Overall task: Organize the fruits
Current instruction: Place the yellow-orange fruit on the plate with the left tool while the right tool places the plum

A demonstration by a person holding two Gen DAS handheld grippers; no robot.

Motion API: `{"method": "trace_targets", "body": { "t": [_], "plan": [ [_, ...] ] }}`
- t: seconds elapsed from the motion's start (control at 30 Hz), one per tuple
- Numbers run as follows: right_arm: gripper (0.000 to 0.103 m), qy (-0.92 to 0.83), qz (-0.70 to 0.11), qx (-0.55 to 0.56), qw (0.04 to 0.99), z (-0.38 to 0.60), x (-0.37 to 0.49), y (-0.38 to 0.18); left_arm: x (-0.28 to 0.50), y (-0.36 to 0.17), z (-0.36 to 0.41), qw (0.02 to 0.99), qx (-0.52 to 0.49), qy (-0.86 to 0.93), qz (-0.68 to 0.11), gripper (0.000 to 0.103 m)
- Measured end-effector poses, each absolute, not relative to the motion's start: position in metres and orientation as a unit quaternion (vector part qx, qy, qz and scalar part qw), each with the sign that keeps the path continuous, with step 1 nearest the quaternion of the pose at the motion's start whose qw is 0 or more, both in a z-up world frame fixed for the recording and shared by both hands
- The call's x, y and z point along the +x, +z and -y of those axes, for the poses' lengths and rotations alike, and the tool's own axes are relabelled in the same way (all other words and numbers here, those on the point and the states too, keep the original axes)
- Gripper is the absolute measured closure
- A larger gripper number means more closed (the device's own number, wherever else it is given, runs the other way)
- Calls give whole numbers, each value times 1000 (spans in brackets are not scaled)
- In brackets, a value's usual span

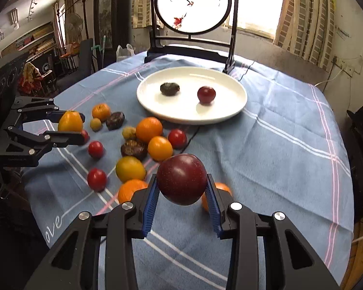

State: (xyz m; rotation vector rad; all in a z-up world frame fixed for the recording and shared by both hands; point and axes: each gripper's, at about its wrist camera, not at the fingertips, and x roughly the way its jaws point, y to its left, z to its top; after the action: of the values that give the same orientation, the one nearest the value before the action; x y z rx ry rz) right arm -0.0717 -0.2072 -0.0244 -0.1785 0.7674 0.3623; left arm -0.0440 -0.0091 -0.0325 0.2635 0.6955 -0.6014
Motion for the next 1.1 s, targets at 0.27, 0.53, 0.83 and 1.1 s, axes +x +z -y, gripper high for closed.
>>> {"method": "trace_targets", "body": {
  "t": [0.27,0.53,0.83,1.1],
  "plan": [
    [65,183,-293,-48,937,192,-17,31,19,28,21,950,84,-166,-252,67],
    [65,179,-303,-11,936,186,47,25,80,12,37,949,67,-126,-281,67],
    [65,181,-336,-17,924,173,84,1,116,-17,38,940,68,-111,-314,67],
    [65,183,-350,-25,918,166,93,-9,125,-26,38,936,67,-117,-324,66]
  ]
}}
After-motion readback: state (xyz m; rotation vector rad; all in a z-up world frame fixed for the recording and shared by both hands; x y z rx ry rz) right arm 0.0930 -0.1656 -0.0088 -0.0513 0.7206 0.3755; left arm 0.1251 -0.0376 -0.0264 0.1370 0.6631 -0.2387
